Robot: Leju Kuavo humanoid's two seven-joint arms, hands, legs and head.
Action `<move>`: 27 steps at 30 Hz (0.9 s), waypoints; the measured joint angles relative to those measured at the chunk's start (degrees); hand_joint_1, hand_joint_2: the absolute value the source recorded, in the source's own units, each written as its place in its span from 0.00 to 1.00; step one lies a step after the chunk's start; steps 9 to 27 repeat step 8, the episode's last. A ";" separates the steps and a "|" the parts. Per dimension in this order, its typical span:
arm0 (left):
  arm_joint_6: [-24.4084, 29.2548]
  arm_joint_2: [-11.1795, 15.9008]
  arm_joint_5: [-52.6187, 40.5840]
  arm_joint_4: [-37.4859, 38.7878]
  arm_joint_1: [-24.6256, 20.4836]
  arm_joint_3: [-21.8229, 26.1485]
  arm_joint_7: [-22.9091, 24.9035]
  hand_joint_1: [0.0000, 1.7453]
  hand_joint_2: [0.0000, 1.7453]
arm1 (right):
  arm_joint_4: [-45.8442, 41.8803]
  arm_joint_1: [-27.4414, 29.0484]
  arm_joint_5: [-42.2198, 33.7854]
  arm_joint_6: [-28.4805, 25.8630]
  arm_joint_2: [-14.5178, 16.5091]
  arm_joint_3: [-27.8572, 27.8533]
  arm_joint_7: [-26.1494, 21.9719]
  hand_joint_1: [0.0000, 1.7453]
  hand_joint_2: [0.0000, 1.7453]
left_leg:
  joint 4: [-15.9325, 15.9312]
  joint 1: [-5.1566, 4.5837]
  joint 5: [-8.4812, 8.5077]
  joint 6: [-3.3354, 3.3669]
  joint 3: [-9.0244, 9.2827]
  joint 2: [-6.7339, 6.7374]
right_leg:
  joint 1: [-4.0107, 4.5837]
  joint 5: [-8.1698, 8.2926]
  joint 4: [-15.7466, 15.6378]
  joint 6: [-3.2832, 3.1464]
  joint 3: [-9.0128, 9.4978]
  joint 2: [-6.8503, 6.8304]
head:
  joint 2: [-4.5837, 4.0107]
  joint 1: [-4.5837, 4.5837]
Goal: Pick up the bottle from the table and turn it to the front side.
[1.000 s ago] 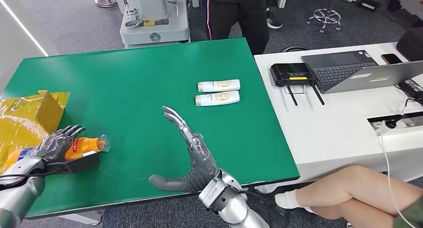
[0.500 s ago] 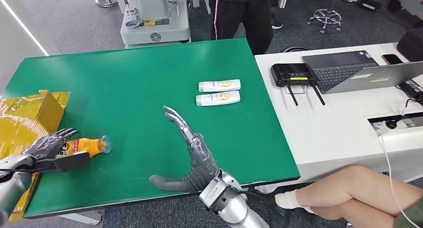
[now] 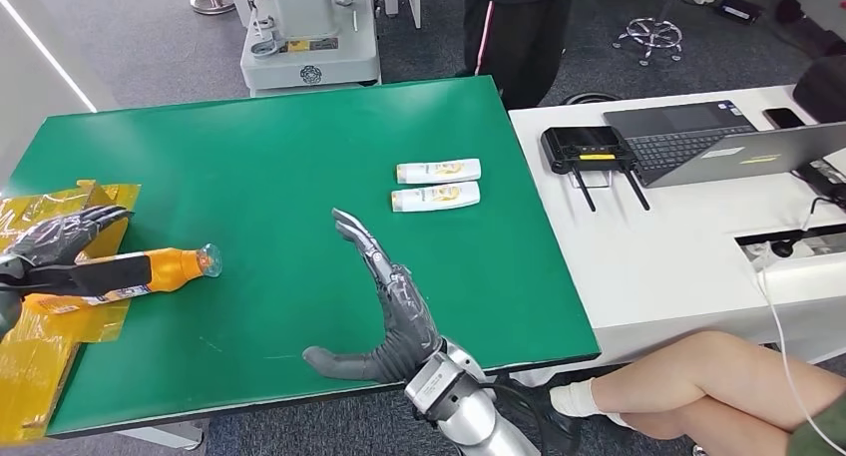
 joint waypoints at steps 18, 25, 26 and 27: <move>-2.83 1.37 0.84 -2.50 -2.64 -0.32 -1.22 0.00 1.00 | 0.00 0.00 -0.75 -0.72 0.00 -0.12 -0.61 0.00 1.00 | 0.00 0.01 0.00 0.00 0.00 0.00 | 0.01 -0.01 0.00 -0.01 -0.01 0.00 | -0.01 0.00; -2.83 1.37 0.84 -2.50 -2.64 -0.32 -1.22 0.00 1.00 | 0.00 0.00 -0.75 -0.72 0.00 -0.12 -0.61 0.00 1.00 | 0.00 0.01 0.00 0.00 0.00 0.00 | 0.01 -0.01 0.00 -0.01 -0.01 0.00 | -0.01 0.00; -2.83 1.37 0.84 -2.50 -2.64 -0.32 -1.22 0.00 1.00 | 0.00 0.00 -0.75 -0.72 0.00 -0.12 -0.61 0.00 1.00 | 0.00 0.01 0.00 0.00 0.00 0.00 | 0.01 -0.01 0.00 -0.01 -0.01 0.00 | -0.01 0.00; -2.83 1.37 0.84 -2.50 -2.64 -0.32 -1.22 0.00 1.00 | 0.00 0.00 -0.75 -0.72 0.00 -0.12 -0.61 0.00 1.00 | 0.00 0.01 0.00 0.00 0.00 0.00 | 0.01 -0.01 0.00 -0.01 -0.01 0.00 | -0.01 0.00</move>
